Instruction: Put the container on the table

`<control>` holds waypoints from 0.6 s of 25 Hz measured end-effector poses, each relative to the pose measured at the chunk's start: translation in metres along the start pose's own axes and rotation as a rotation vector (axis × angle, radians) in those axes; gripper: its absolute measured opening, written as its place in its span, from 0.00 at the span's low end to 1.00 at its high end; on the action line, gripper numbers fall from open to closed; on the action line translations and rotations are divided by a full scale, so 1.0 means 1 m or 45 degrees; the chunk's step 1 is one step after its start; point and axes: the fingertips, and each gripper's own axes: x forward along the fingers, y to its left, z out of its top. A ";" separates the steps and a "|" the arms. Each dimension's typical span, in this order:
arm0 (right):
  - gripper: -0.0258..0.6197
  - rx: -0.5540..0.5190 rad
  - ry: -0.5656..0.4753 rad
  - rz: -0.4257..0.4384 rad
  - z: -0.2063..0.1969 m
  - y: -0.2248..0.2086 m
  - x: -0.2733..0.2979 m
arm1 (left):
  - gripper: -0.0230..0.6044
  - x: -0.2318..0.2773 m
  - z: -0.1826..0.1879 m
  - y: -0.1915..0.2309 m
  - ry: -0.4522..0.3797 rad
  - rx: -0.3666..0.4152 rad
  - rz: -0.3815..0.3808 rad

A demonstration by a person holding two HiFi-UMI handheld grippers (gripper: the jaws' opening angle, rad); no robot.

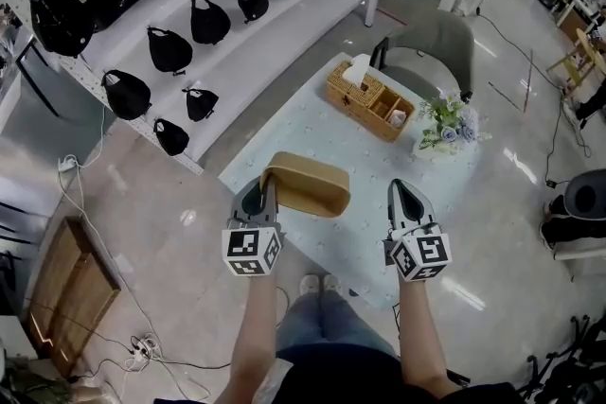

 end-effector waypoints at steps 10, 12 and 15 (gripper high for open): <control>0.04 0.071 0.238 0.043 -0.081 0.004 0.020 | 0.06 0.032 -0.113 -0.031 0.445 -0.146 -0.026; 0.04 0.084 0.287 0.039 -0.101 0.005 0.022 | 0.06 0.036 -0.137 -0.034 0.526 -0.185 -0.004; 0.04 0.096 0.359 0.035 -0.133 0.006 0.026 | 0.06 0.040 -0.177 -0.035 0.650 -0.237 0.034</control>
